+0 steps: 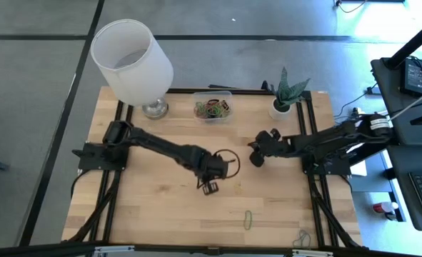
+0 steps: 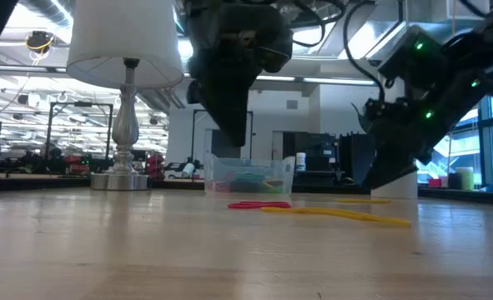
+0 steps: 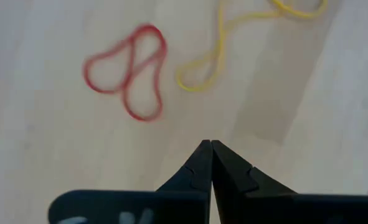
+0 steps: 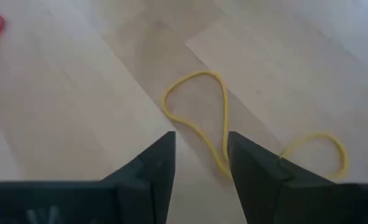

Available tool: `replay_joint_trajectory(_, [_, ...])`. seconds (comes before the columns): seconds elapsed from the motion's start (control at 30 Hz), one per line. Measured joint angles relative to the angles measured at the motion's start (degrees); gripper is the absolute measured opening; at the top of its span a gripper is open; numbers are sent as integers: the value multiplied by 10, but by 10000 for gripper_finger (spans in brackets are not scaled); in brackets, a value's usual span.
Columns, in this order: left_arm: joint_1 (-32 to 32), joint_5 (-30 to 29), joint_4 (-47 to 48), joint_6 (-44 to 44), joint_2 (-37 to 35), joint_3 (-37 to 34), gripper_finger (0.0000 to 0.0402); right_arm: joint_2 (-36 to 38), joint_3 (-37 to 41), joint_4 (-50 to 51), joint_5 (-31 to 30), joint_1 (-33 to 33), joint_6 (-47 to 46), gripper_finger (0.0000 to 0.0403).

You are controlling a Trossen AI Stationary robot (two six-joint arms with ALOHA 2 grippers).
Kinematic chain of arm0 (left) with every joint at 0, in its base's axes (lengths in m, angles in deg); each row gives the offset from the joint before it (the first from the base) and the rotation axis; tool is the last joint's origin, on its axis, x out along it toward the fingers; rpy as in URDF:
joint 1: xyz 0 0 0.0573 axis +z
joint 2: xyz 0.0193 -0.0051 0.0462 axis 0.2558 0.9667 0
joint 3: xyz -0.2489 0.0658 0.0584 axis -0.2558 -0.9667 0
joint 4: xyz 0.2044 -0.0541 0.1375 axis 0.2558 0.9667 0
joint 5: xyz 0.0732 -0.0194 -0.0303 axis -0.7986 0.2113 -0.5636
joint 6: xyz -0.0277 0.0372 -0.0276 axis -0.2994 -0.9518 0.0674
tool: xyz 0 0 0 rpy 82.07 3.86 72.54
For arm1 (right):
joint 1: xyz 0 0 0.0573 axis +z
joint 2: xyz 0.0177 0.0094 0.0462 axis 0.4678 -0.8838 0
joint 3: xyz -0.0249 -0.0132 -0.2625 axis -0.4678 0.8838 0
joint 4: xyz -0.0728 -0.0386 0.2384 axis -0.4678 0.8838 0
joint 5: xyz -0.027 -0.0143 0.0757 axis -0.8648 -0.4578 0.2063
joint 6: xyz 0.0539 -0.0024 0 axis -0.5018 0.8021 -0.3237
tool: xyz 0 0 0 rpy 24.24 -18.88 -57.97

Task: Pick and place rubber bands into bin
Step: Put the top yellow rubber band into the transparent bin

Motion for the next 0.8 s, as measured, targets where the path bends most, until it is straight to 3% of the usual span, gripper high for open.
replay_joint_trajectory(0.2, [-42, -4, -14, 47, -17, -37, 2, -84, 1, -85, 42, -47, 48, 149])
replay_joint_trajectory(0.37, [-72, -29, -73, 94, -79, -121, 2, -145, -4, -137, 45, -67, 17, 133])
replay_joint_trajectory(0.57, [-99, -82, -181, 144, -199, -276, 2, -141, -19, -129, 68, -70, 4, 14])
replay_joint_trajectory(0.8, [-97, -104, -266, 154, -344, -436, 1, -87, -95, -23, 109, -72, 4, 3])
